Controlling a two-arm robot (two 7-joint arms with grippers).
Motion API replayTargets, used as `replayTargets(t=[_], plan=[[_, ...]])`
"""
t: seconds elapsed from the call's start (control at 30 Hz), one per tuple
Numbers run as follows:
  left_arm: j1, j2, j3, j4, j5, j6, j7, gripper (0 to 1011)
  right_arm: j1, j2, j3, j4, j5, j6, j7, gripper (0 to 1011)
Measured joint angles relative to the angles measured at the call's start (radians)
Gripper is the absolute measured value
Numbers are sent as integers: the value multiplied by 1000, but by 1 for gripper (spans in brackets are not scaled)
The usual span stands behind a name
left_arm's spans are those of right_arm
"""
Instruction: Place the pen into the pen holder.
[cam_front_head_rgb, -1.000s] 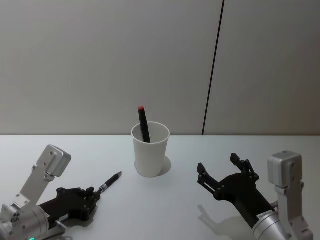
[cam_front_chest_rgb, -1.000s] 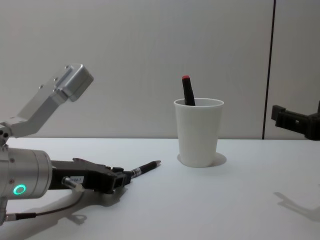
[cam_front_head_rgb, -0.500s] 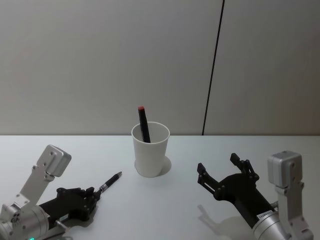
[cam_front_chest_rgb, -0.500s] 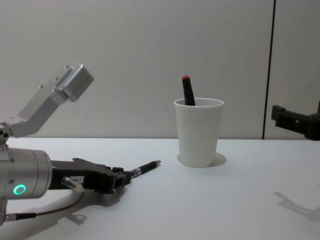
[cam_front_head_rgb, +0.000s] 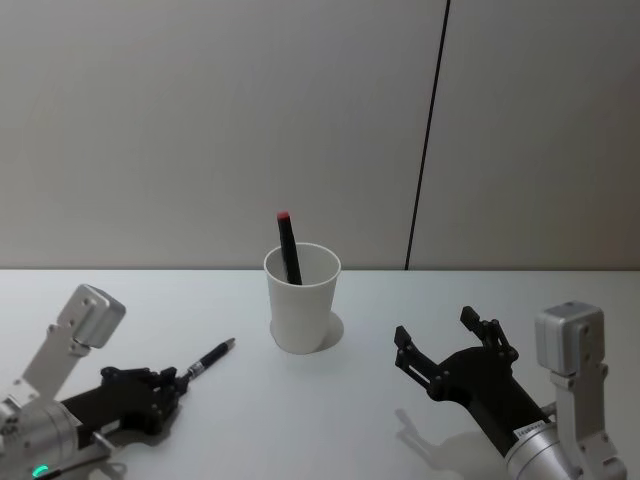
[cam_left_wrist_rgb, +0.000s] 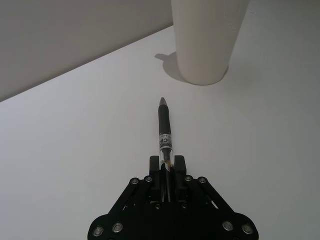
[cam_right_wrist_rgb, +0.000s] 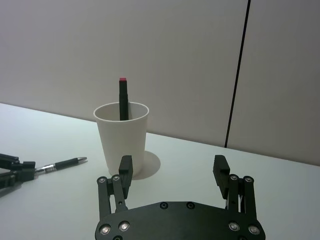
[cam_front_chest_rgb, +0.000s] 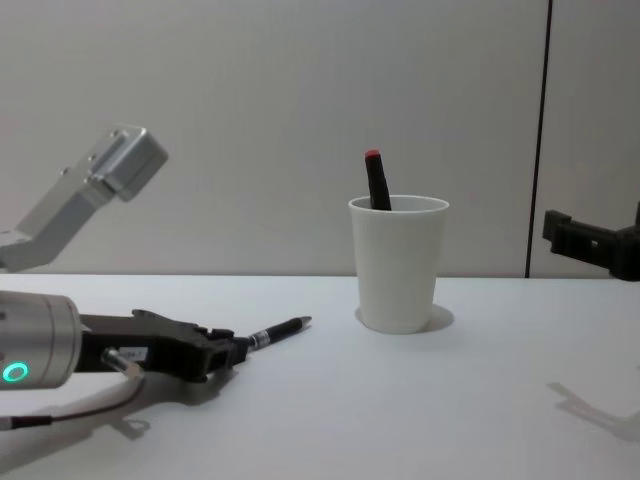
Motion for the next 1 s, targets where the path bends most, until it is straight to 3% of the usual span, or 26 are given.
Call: replayTargets(t=[0.43,1.0], plan=[[-95,6,4,145,1,-143,-80,174,0,0,0,0,0,0,0,1001],[-121,21,-33,140,5,-300,-101,174,0,0,0,0,0,0,0,1001]])
